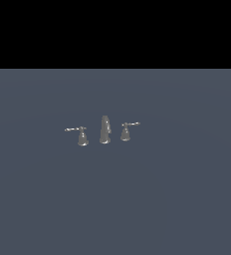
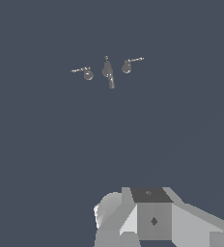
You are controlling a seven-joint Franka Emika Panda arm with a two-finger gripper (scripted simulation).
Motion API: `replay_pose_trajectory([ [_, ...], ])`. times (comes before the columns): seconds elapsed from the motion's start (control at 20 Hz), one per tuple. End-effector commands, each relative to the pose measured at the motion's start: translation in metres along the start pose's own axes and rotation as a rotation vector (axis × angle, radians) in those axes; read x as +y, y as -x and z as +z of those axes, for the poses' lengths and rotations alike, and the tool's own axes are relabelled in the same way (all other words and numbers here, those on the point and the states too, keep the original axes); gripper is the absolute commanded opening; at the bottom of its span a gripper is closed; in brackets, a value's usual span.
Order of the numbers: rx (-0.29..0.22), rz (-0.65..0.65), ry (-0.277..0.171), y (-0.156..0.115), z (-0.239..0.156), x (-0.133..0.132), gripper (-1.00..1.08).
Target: Turn on the faucet by rotating a designated handle.
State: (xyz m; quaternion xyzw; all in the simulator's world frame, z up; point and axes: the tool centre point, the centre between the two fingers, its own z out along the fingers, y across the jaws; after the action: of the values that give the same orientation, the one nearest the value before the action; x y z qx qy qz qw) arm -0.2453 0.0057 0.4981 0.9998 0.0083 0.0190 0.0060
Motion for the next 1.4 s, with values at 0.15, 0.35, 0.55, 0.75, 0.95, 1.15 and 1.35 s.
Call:
replay_pose_trajectory([
  [0.15,0.0,0.004,0.0,0.0,0.001,-0.001,-1.0],
  [0.35,-0.001,0.024,0.0,-0.002,0.007,-0.006,-1.0],
  [0.55,-0.002,0.059,0.001,-0.005,0.018,-0.015,-1.0],
  [0.75,-0.004,0.11,0.001,-0.011,0.034,-0.027,-1.0],
  [0.95,-0.006,0.178,0.001,-0.019,0.054,-0.043,-1.0],
  [1.15,-0.008,0.256,0.002,-0.029,0.078,-0.061,-1.0],
  [1.35,-0.011,0.335,0.002,-0.042,0.103,-0.078,-1.0],
])
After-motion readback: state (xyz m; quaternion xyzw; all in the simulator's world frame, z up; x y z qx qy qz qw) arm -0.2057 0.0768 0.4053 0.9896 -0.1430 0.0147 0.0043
